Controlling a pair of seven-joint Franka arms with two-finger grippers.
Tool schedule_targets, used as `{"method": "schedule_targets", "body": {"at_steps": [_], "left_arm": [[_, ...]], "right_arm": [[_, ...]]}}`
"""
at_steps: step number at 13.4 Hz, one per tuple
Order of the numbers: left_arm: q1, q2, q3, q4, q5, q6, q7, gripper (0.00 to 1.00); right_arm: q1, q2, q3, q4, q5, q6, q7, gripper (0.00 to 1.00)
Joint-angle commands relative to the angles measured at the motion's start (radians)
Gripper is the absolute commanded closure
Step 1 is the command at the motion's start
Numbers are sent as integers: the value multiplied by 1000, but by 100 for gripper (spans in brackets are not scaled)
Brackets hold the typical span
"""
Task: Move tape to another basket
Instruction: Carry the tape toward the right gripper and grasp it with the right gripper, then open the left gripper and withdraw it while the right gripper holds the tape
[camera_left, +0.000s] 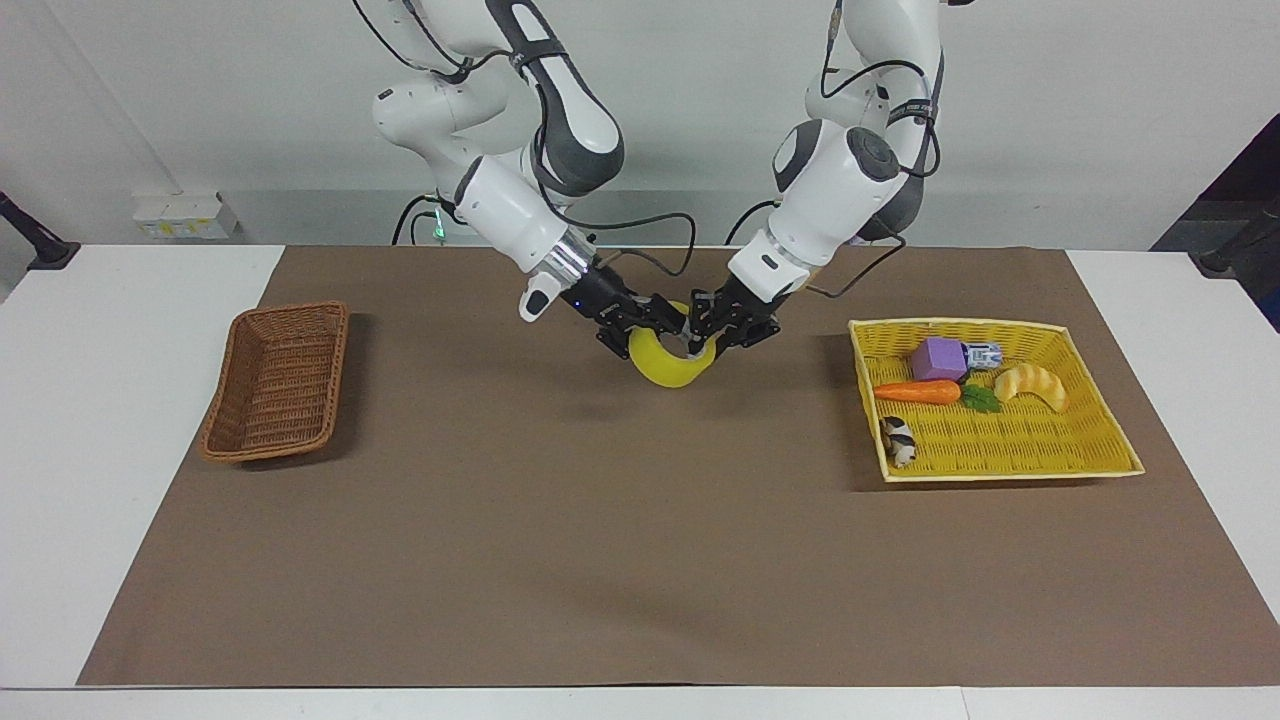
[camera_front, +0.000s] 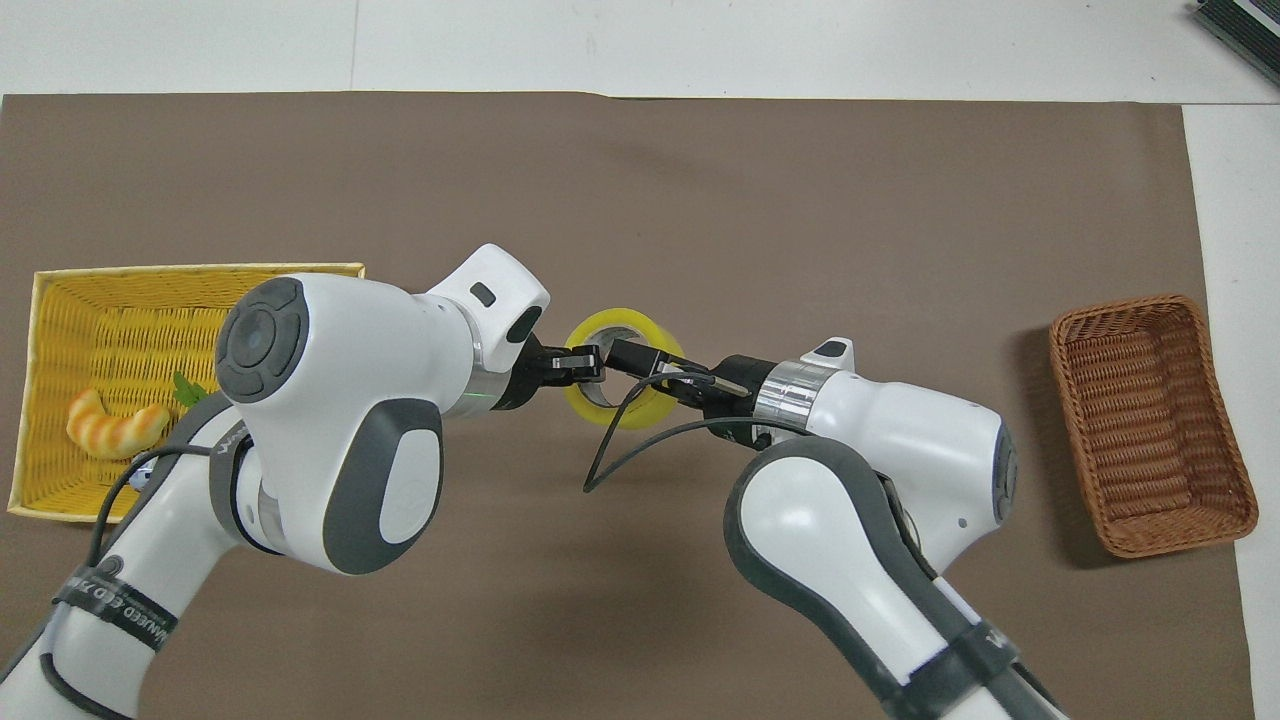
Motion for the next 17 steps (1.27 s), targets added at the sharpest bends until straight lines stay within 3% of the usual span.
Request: {"method": "schedule_targets", "body": {"at_steps": [1,4,7,9,11,14,17], "left_arm": [[-6,-16,14,-4,-5,-5,-2,0],[39,-38,20,-5,12,-30,4,0],[98,-65,20,-4,136,-96,27,0],[138,-79,20,-4,231,-125,69,0],[204,-88,20,-2,242,-148,154,0],[311,-102,20,21,337,-183,305,0],[414,-93,20,106,402,-243,402,0]], "right_arm": [[7,-12,1,10,20,-6,24,100],[7,-18,1,1,11,-10,30,100],[7,-18,0,-6,-79,-24,114,100],[-7,-12,-2,0,-248,-109,226,100],[-34,-7,-2,16,-371,-186,293,100],[-92,-4,-9,41,-441,-306,300,100],[-195,-4,-8,107,-567,-476,320,100]]}}
